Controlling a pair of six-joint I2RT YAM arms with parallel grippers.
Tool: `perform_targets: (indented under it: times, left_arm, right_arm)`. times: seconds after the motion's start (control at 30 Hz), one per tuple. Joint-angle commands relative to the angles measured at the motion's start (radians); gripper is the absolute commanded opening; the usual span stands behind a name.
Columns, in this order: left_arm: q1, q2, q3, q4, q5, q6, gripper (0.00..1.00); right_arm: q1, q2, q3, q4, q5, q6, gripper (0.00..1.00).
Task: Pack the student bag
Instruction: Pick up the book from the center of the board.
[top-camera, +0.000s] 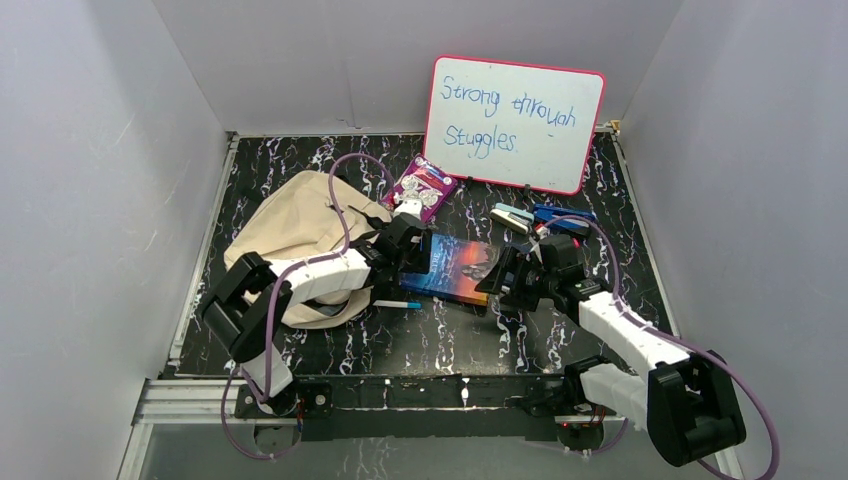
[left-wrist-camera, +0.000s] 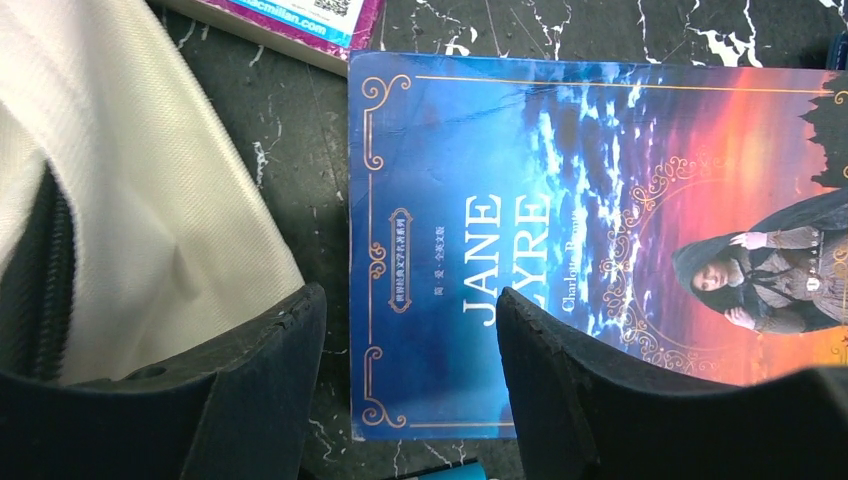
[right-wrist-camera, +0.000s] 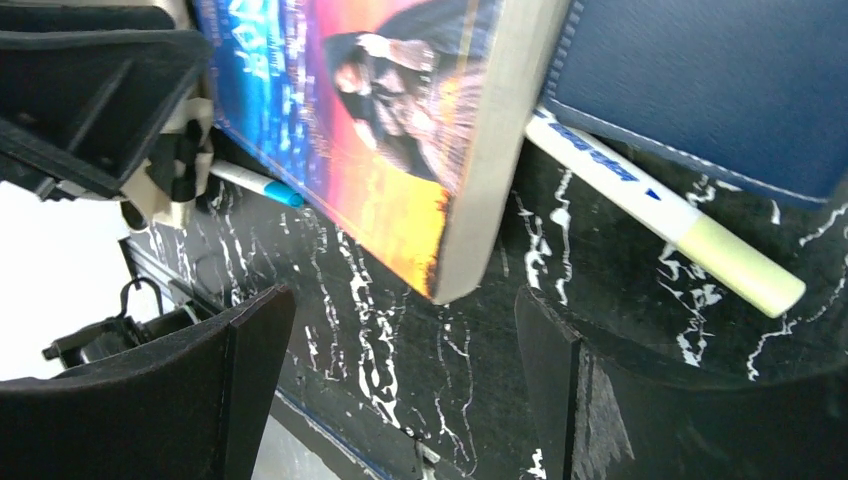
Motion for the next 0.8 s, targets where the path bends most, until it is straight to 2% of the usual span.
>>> perform_targets:
  times: [0.0,0.27,0.37,0.53,0.63,0.7,0.77]
  left_arm:
    - [0.000,0.035,-0.006,0.053,0.035,0.006,0.61]
    - [0.000,0.115,0.012,0.040,0.038,0.002,0.60]
    - [-0.003,0.124,-0.001,0.039,0.058,-0.007,0.59]
    - [-0.010,0.130,-0.012,0.039,0.064,-0.022,0.58]
    - [-0.016,0.133,-0.012,0.041,0.067,-0.028,0.58]
    - [-0.019,0.135,-0.013,0.041,0.069,-0.031,0.58]
    - [-0.022,0.135,-0.013,0.042,0.070,-0.034,0.58]
  right_arm:
    - [0.002,0.002,-0.066,0.138,0.041,0.109,0.90]
    - [0.003,0.138,-0.187,0.468,-0.024,0.236,0.92]
    - [0.002,0.199,-0.190,0.563,-0.034,0.253,0.89]
    - [0.003,0.300,-0.173,0.681,-0.042,0.279,0.79]
    - [0.003,0.349,-0.148,0.750,-0.071,0.284,0.68]
    - [0.004,0.360,-0.123,0.787,-0.096,0.277,0.62]
    - [0.005,0.350,-0.096,0.796,-0.107,0.260,0.59]
